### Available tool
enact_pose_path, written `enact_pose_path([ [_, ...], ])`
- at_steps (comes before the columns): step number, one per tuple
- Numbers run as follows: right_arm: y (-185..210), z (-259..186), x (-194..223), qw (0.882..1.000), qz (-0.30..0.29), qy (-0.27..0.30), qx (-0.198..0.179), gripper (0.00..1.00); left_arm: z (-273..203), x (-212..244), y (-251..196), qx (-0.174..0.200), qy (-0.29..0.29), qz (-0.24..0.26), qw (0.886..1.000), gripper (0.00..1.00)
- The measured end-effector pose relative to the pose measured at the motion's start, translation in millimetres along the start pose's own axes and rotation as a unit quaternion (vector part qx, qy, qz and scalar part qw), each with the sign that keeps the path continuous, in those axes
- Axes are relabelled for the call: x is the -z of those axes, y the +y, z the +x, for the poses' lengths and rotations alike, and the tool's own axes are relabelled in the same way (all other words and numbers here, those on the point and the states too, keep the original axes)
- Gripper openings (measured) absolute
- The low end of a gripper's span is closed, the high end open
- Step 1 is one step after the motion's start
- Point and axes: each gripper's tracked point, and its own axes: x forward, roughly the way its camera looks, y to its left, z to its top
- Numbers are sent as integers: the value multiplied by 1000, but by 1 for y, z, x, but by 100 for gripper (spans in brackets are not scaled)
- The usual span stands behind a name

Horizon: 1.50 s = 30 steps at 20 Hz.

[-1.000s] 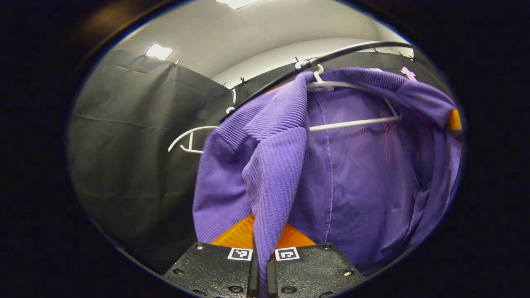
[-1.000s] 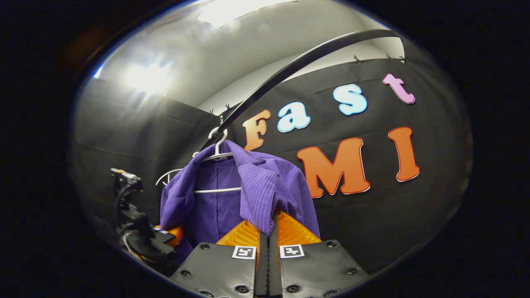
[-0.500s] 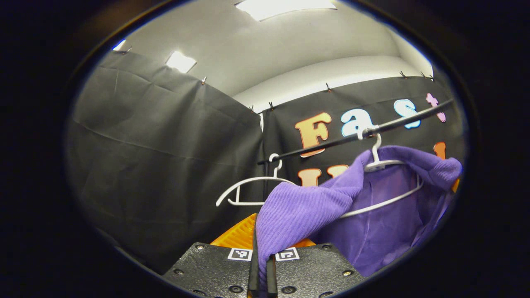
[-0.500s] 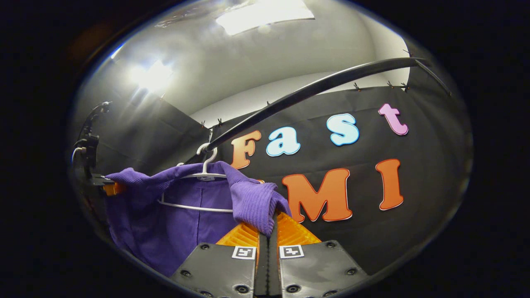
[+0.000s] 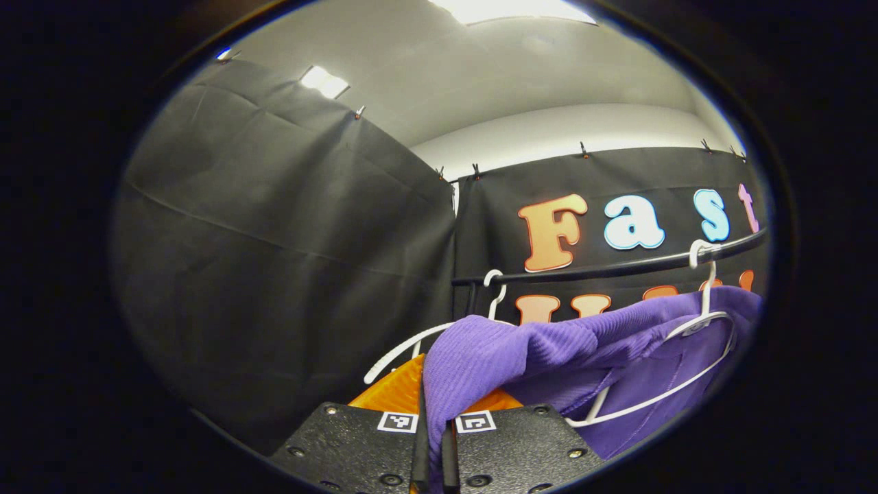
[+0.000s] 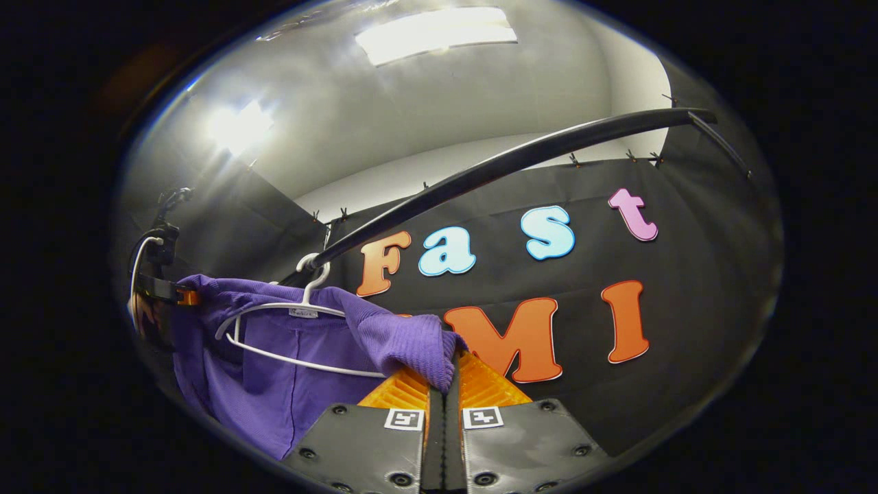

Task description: Grasp the clothes on the hanger with both hands and then place them into the laundry hamper below.

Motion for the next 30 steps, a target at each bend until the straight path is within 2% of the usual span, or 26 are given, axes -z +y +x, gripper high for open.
enact_pose_path([
  [4,-3,-1,-4,1000,-12,-4,7,7,26,44,-9,11,42,3,999,10],
  [7,-5,0,-7,1000,-21,-7,15,7,35,95,-13,19,87,13,996,7],
  [9,-8,2,-8,999,-24,-10,19,7,33,125,-18,26,109,1,994,7],
  [11,-10,5,-6,999,-28,-8,25,7,21,146,-24,34,113,8,993,6],
  [12,-13,9,-5,999,-32,-8,32,2,12,156,-26,38,116,15,992,7],
  [13,-17,14,-3,999,-35,-8,39,2,3,165,-30,44,120,20,992,7],
  [14,-19,20,1,998,-37,-4,44,7,-5,175,-35,53,125,23,990,7],
  [18,-36,51,32,996,-47,23,69,7,-40,217,-43,78,164,27,983,6],
  [20,-44,68,42,995,-61,29,79,7,-52,225,-46,84,171,22,981,7],
  [23,-55,92,81,986,-106,90,88,7,-62,235,-47,94,175,37,979,7],
  [25,-54,103,97,986,-100,99,91,8,-69,237,-50,101,170,32,980,6],
  [26,-55,104,102,985,-98,102,95,7,-71,233,-53,103,162,31,981,10],
  [27,-58,105,106,984,-100,106,102,8,-72,231,-54,105,157,33,982,6],
  [30,-81,107,124,977,-105,131,132,7,-81,229,-58,112,152,33,981,7],
])
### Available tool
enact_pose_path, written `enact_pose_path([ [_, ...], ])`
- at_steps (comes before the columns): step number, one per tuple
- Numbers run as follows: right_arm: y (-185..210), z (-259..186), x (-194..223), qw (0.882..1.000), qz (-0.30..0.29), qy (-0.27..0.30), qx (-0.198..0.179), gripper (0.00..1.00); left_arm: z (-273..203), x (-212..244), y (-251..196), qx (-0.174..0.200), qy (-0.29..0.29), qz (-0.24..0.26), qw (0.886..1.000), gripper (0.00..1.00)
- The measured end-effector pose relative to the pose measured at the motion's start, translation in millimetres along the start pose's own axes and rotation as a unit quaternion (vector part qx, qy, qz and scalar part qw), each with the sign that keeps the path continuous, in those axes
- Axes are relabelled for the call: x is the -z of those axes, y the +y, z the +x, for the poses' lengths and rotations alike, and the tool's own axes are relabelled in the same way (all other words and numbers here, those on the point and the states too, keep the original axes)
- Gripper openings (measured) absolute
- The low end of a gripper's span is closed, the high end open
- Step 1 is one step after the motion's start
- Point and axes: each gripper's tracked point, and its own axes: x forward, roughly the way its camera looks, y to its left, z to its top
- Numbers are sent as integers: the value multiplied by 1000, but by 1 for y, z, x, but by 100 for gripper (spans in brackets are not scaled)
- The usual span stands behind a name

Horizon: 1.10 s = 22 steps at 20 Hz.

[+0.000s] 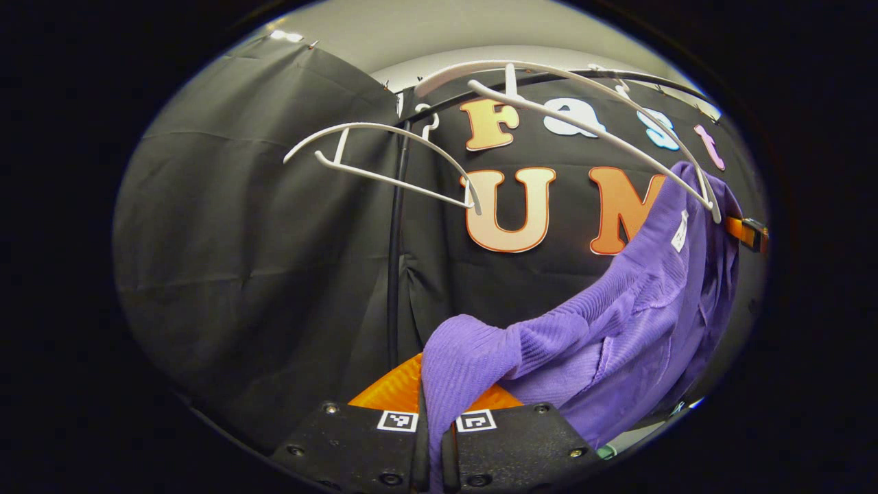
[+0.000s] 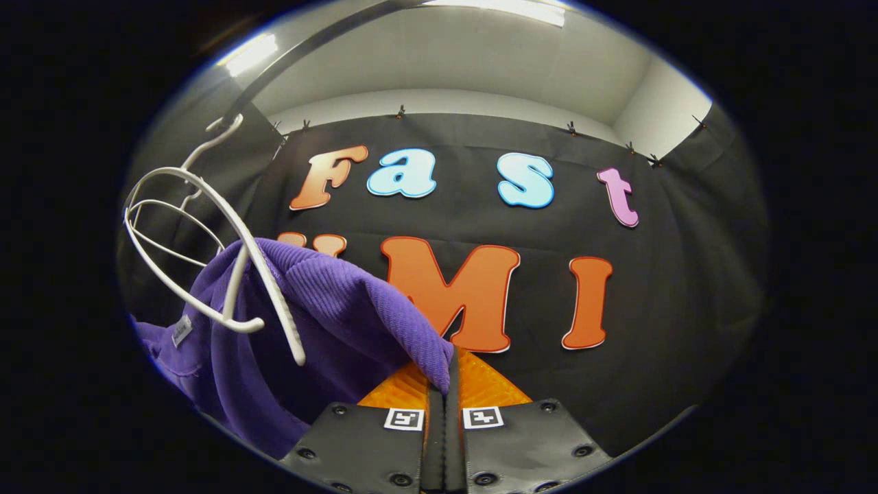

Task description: Grasp the clothes on the hanger with both hands and then place them into the laundry hamper below.

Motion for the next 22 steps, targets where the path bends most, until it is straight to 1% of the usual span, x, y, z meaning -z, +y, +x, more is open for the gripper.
enact_pose_path([
  [2,-17,1,17,999,17,26,16,7,-1,-2,-4,7,-5,-8,1000,8],
  [4,-19,-9,30,998,44,45,5,7,-8,0,-9,19,-5,-15,1000,9],
  [7,-37,-38,31,999,18,41,7,7,-18,-9,-16,26,-15,-9,1000,9],
  [9,-34,-61,25,999,7,35,-14,7,-26,-14,-19,33,-15,-12,999,9],
  [13,-25,-98,9,998,11,31,-53,8,-38,-21,-40,55,-8,-31,998,9],
  [15,-11,-109,6,996,19,36,-76,7,-43,-29,-62,79,-11,-40,996,9],
  [19,26,-126,9,990,29,44,-128,7,-49,-39,-115,141,-15,-48,989,9],
  [22,71,-134,25,981,70,61,-169,7,-50,-35,-161,189,-12,-41,981,9],
])
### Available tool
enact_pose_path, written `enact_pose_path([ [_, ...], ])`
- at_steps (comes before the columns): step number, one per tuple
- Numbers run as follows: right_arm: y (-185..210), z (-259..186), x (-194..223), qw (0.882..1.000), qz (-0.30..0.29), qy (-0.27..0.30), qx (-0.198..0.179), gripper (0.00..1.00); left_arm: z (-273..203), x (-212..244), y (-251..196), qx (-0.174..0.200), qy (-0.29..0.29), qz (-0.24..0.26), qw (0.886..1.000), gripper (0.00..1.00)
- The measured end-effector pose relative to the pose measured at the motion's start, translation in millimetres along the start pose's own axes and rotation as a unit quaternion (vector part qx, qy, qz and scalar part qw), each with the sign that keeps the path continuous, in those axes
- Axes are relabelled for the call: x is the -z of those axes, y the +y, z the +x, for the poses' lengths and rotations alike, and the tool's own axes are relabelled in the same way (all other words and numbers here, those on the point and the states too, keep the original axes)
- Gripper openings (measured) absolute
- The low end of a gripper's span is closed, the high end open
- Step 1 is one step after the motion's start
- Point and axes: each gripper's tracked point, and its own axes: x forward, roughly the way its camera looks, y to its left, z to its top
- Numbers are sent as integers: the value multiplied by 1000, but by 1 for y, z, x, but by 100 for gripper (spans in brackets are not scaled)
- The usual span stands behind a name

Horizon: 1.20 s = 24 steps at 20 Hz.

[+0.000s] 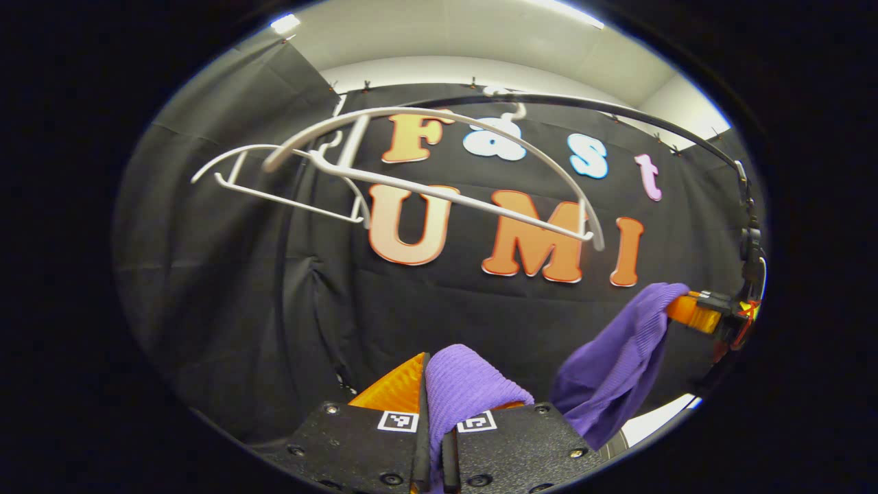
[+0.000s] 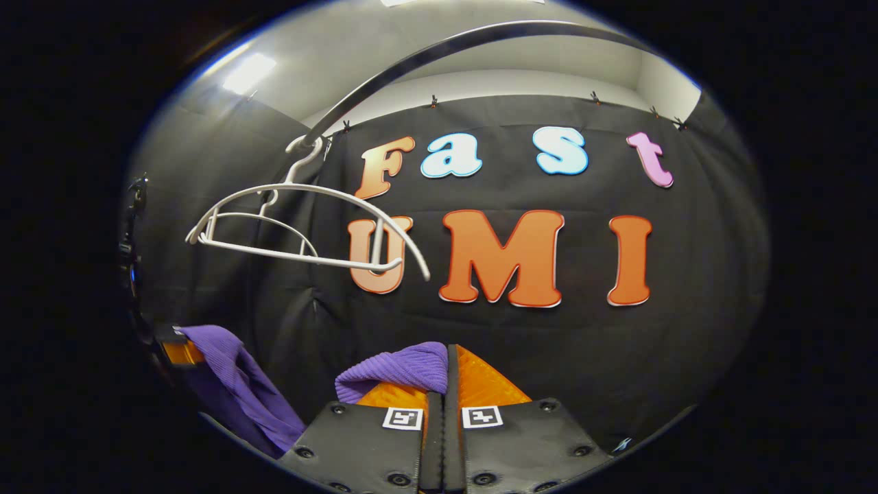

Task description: Grasp the clothes on the hanger with both hands and then place them into the laundry hamper below.

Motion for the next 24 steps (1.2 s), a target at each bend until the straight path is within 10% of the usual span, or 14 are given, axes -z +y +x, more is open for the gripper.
enact_pose_path([
  [7,49,-15,137,988,20,148,-46,8,4,122,-68,70,145,-19,987,9],
  [11,51,-39,233,958,42,279,-57,8,-33,224,-96,77,324,-141,932,9],
  [24,21,-91,346,880,76,469,28,8,-47,256,-100,-8,402,-127,907,14],
])
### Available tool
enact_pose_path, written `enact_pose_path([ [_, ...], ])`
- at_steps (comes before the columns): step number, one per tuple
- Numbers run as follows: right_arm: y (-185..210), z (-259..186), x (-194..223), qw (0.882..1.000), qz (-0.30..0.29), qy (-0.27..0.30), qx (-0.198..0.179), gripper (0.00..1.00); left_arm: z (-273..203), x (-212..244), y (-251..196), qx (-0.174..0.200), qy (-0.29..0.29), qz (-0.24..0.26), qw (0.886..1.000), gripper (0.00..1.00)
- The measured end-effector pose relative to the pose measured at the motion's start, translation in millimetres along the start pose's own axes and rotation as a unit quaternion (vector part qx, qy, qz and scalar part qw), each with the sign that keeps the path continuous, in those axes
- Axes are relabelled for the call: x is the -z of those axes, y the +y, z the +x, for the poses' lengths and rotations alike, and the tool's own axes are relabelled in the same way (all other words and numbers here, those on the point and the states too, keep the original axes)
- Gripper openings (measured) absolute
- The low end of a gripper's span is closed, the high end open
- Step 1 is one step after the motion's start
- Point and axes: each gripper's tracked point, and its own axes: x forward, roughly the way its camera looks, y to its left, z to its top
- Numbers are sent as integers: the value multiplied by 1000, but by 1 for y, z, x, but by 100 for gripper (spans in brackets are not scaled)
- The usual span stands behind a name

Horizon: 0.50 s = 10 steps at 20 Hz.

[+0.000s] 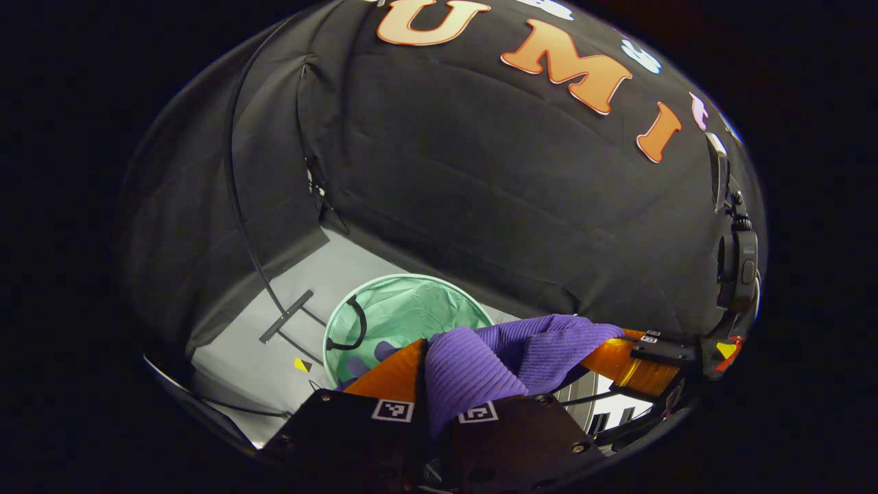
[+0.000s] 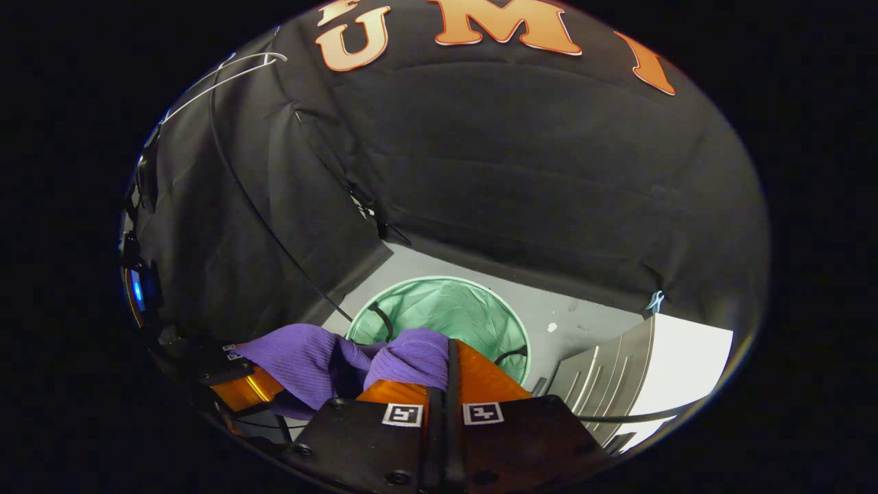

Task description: Grasp the clothes on the hanger with both hands and then place them into the laundry hamper below.

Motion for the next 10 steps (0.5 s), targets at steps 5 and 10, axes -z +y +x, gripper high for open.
enact_pose_path([
  [5,-3,12,13,1000,16,27,3,10,3,7,18,-24,11,-6,1000,24],
  [10,0,16,13,999,25,40,-3,68,11,4,23,-40,15,-1,999,84],
])
